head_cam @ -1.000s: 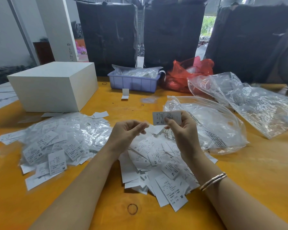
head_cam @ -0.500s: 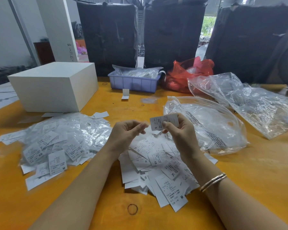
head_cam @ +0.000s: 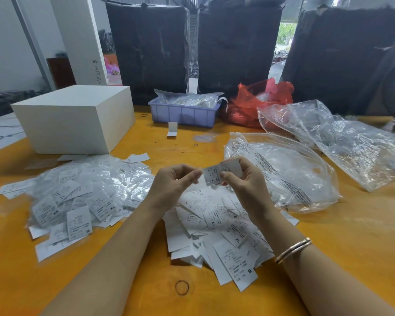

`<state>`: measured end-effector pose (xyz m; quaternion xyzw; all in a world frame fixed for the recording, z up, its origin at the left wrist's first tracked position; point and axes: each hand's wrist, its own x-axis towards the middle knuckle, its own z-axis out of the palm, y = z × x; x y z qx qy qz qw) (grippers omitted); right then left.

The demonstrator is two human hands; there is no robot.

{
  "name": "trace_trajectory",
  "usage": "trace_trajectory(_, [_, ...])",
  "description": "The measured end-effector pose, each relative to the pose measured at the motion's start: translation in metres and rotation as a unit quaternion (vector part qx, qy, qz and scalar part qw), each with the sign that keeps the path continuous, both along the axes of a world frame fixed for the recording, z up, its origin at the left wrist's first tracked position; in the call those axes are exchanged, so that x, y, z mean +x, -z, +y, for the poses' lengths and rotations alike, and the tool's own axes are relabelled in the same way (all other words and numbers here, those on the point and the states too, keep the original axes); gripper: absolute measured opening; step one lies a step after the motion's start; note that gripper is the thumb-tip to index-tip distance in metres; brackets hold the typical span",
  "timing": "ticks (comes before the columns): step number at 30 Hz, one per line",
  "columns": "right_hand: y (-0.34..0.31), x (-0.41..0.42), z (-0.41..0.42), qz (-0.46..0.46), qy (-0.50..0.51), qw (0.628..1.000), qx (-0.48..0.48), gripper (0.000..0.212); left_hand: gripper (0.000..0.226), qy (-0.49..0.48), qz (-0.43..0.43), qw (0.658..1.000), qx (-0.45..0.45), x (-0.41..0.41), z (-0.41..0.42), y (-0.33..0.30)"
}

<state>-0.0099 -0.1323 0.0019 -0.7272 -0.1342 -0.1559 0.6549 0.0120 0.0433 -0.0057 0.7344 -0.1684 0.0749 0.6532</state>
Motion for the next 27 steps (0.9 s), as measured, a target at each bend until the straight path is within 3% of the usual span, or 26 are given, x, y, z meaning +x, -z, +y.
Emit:
trace_trajectory(5, [0.0005,0.0003,0.0002,-0.018,-0.008,0.999,-0.036,0.016,0.021,0.015,0.021,1.000,-0.008,-0.0015,-0.0015,0.0000])
trace_trajectory(12, [0.0010,0.0012,-0.0006,0.011,-0.060,0.997,-0.045,0.016,0.013,0.040,0.043,0.998,-0.023,-0.0008,-0.0013,0.0004])
trace_trajectory(17, [-0.0003,0.0025,-0.0049,0.011,-0.055,0.998,0.004,0.014,0.021,0.036,0.048,0.996,-0.070,-0.0008,-0.0009,-0.0011])
trace_trajectory(27, [0.0014,-0.0001,-0.0029,0.055,-0.118,0.990,-0.063,0.019,0.024,0.071,0.071,0.995,-0.008,-0.0035,-0.0022,-0.0011])
